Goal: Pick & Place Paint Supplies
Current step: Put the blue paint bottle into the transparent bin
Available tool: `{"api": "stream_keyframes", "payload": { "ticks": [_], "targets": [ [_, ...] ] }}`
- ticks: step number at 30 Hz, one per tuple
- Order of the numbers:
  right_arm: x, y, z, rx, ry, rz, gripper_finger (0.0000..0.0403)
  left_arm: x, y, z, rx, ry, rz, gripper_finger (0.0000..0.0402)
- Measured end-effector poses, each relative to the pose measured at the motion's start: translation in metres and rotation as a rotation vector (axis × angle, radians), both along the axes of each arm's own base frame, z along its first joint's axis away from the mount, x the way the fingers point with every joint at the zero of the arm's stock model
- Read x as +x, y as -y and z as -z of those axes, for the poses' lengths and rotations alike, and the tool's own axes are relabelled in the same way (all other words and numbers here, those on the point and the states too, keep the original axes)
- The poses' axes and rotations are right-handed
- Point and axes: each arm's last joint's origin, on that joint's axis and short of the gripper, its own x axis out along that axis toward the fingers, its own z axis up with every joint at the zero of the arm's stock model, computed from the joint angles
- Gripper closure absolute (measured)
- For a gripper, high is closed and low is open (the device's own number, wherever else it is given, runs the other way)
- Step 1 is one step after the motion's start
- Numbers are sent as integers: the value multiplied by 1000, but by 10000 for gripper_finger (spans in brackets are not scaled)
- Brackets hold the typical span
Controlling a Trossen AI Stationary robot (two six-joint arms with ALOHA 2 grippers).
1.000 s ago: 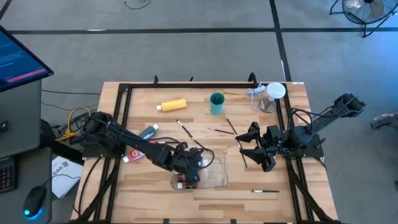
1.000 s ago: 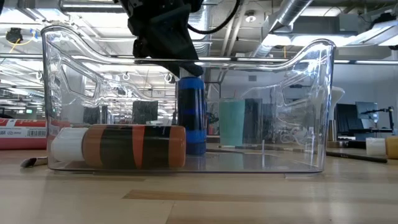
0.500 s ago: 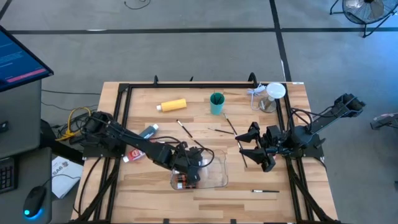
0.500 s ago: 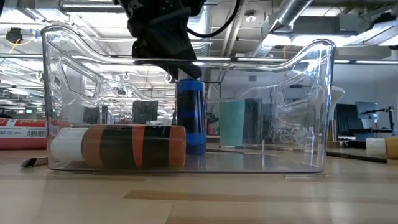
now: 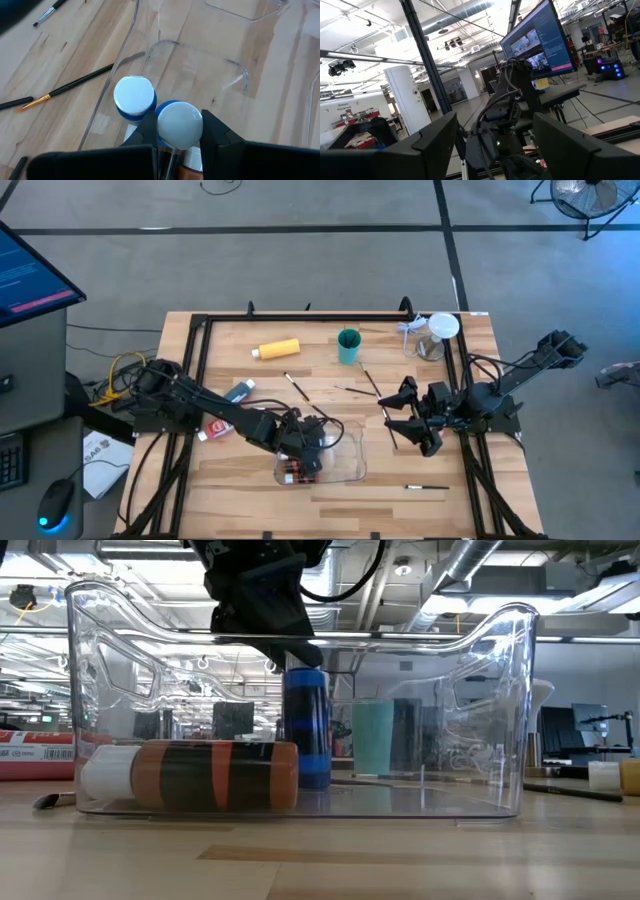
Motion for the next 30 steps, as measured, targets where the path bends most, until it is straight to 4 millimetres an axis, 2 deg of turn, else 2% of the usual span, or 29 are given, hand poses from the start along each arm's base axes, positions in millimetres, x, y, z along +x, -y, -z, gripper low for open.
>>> {"api": "stream_keyframes", "payload": {
  "ticks": [30],
  "targets": [
    [0, 0, 1, -5, -9, 0, 148, 2, -8, 1, -13, -23, 0, 369]
  ]
}}
